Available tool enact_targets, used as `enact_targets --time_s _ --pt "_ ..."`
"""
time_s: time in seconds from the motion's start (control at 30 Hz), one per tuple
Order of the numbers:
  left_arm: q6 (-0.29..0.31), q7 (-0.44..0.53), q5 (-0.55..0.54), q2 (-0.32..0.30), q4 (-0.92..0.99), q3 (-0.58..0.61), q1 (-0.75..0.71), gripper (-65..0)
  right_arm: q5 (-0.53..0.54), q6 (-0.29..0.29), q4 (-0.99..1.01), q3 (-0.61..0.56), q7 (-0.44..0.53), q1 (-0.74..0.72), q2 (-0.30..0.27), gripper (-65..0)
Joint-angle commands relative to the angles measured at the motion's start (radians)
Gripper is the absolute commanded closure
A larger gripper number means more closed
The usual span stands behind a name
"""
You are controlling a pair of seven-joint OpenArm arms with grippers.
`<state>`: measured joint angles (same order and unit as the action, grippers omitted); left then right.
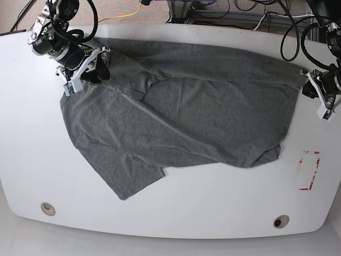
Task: Layout the t-shirt on the table in an organized manner, then fold the t-shirt properly
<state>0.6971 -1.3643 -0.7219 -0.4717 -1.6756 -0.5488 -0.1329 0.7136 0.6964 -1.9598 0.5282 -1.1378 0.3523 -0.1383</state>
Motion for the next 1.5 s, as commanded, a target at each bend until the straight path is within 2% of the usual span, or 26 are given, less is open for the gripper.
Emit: enact_targets --time_s 0.0,0.1,0.23,0.3,0.53,0.7,0.97,1.47 --pt "0.001 0.006 -0.005 -0.02 0.032 -0.009 0.009 -8.1 0.021 0.002 -0.014 0.002 0.017 -0.003 -0.01 -17.1" --pt "0.001 0.007 -0.005 -0.022 0.101 -0.017 0.025 -15.3 0.021 0.002 -0.014 0.004 0.017 -0.003 -0.01 -17.1" --pt "0.001 0.009 -0.005 -0.022 0.234 -0.069 0.074 -29.2 0.021 0.002 -0.014 0.004 0.017 -0.003 -0.01 -17.1" --pt "0.001 0.009 -0.008 -0.022 0.295 -0.083 0.089 -32.8 0.021 0.002 -0.014 0.004 0.017 -0.003 -0.01 -17.1" --pt "0.001 0.009 -0.011 -0.022 0.378 -0.084 0.129 -33.5 0.021 0.002 -0.014 0.005 0.017 -0.003 -0.01 -17.1" --pt "0.001 0.009 -0.005 -0.015 0.38 -0.076 0.132 -33.6 0.021 0.002 -0.014 0.005 0.017 -0.003 -0.01 -17.1" --pt "0.001 0.009 -0.005 -0.014 0.38 0.0 0.134 -33.6 0.021 0.002 -0.014 0.005 0.017 -0.003 -0.01 -17.1" --pt "0.001 0.009 0.005 -0.014 0.38 0.02 0.123 -33.3 0.021 0.002 -0.014 0.005 0.017 -0.003 -0.01 -17.1"
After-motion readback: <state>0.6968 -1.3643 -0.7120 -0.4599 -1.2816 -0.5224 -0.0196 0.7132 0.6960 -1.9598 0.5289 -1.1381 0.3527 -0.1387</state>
